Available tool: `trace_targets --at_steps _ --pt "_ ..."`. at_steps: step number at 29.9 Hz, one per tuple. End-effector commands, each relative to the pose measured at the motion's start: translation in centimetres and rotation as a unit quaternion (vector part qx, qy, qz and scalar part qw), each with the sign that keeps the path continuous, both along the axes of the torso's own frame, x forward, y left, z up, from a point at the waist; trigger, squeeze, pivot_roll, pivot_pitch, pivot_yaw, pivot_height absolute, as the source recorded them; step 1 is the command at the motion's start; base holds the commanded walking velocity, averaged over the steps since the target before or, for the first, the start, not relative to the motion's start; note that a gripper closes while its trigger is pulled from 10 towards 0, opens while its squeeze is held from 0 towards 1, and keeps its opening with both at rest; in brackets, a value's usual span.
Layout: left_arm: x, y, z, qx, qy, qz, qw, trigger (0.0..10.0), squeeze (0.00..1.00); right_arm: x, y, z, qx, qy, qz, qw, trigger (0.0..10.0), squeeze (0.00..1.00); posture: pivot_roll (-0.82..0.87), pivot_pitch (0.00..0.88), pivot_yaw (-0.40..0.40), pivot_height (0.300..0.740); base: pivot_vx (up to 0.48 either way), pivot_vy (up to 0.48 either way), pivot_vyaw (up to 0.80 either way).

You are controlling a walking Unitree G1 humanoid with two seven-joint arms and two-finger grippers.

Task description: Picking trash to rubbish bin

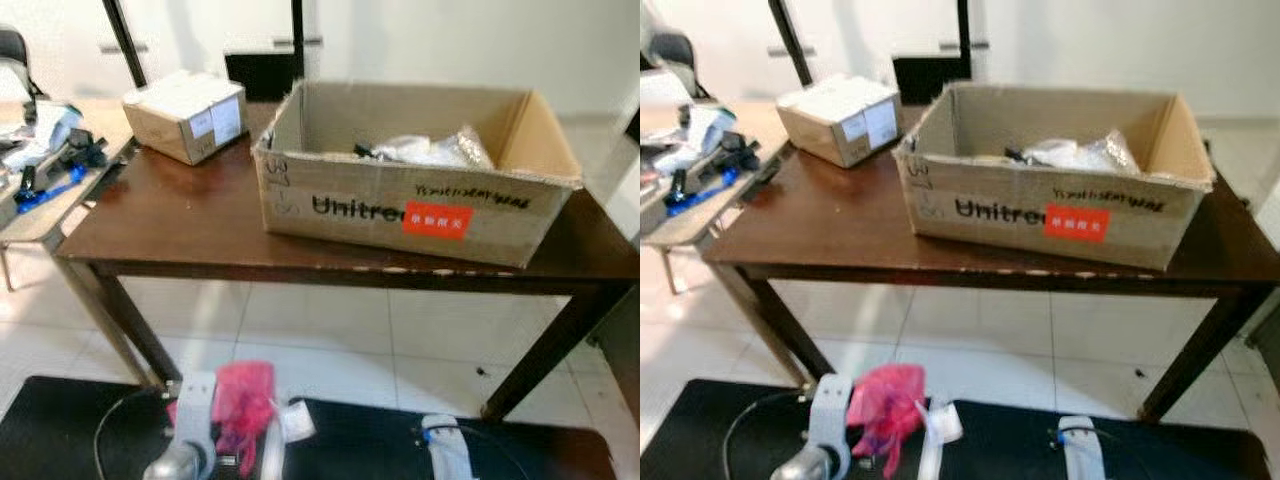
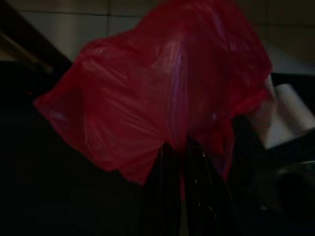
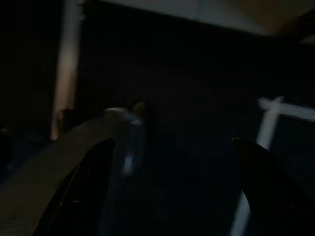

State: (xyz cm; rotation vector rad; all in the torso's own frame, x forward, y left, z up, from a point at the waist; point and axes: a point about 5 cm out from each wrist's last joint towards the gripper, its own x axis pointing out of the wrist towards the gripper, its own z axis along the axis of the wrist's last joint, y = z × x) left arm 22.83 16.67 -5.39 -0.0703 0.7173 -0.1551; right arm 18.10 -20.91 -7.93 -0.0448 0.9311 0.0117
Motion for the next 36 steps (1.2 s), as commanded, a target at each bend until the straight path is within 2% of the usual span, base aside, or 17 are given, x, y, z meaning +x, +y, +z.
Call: trace_targets --at_steps 1,9,14,32,36 --pt "-0.5 0.0 -0.4 0.004 0.008 -0.001 1.000 10.0 0.00 0.0 0.2 0.0 0.001 0.005 0.013 1.000 10.0 0.00 -0.08 0.107 -0.005 0.740 0.326 0.000 0.00" --pt "-1.1 -0.5 -0.7 -0.004 0.012 0.003 1.000 10.0 0.00 0.4 -0.3 0.2 -0.008 0.005 0.025 1.000 10.0 0.00 -0.07 0.108 -0.024 0.740 0.326 0.000 0.00" --pt "-1.2 -0.5 -0.8 -0.001 0.017 -0.007 1.000 10.0 0.00 0.7 -0.2 0.3 -0.008 0.003 0.024 1.000 10.0 0.00 -0.07 0.108 -0.005 0.740 0.308 0.000 0.00" --pt "-0.3 -1.2 -0.2 0.006 0.007 -0.061 0.998 10.0 0.00 -0.6 -0.1 -0.3 -0.004 0.010 -0.011 1.000 10.0 0.00 -0.08 0.114 0.053 0.740 0.000 0.000 0.00" --pt "-0.4 -1.5 -0.3 0.003 0.008 -0.066 0.998 10.0 0.00 -0.6 -0.1 -0.3 -0.004 0.009 -0.012 1.000 10.0 0.00 -0.09 0.116 0.054 0.740 0.000 -0.405 0.00"
